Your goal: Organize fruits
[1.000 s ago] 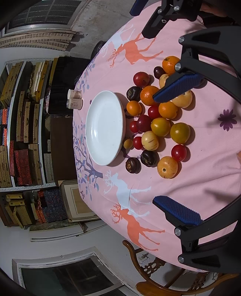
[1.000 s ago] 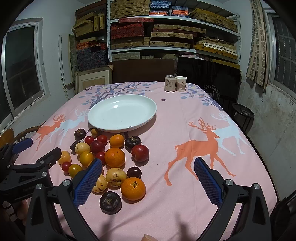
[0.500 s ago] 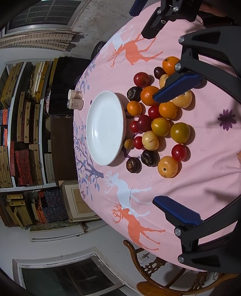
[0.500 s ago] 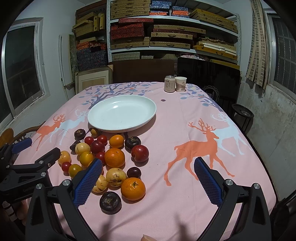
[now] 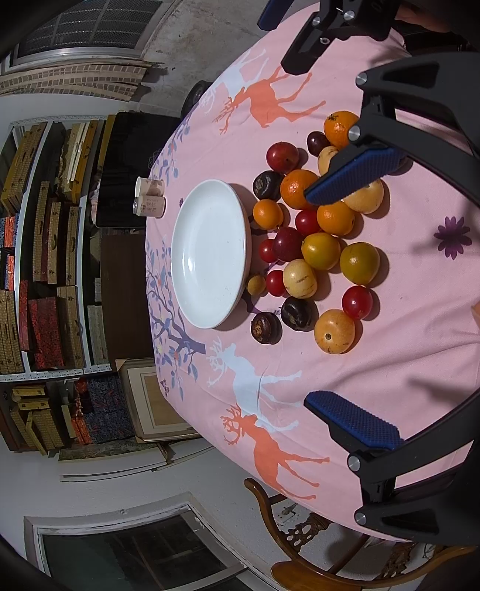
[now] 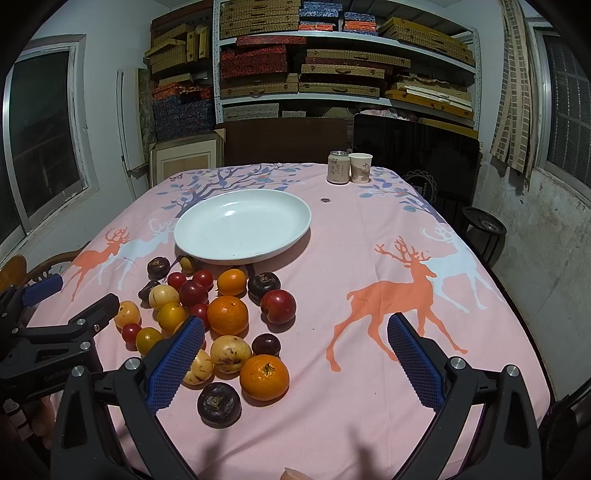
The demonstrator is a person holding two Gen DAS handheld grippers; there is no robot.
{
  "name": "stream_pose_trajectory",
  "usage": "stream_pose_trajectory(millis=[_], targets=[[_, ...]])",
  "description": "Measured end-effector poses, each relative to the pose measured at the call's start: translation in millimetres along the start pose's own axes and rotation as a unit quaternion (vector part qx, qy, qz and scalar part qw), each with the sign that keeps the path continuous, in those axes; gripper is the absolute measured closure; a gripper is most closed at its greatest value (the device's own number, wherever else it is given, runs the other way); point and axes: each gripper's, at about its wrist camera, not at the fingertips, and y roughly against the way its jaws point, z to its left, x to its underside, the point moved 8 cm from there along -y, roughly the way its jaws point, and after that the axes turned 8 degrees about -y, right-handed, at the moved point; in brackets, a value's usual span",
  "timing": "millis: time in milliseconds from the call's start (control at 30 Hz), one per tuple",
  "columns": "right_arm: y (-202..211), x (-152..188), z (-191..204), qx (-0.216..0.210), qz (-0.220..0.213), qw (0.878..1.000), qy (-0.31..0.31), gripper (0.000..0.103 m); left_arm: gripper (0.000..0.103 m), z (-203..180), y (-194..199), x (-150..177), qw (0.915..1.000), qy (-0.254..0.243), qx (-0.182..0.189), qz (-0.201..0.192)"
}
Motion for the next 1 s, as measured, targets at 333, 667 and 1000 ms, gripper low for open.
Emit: stream_pose_trajectory(millis=[333,667,1000], targets=[[4,-3,5,-0.010,-0.003,1.000,0.012,0.003,0.004,0,0,0,1.0000,0.000,0.000,0.000],[-10,6,-14,0.016,0.008,1.000,0.000,0.003,0.004,17,-22,26,0.9988,-0.002,0.015,0.048],[-31,23,-32,0.019,0.038,0.999,-0.005,0.010,0.004,14,-57,69,0.9940,-0.020,0.042,0.099]])
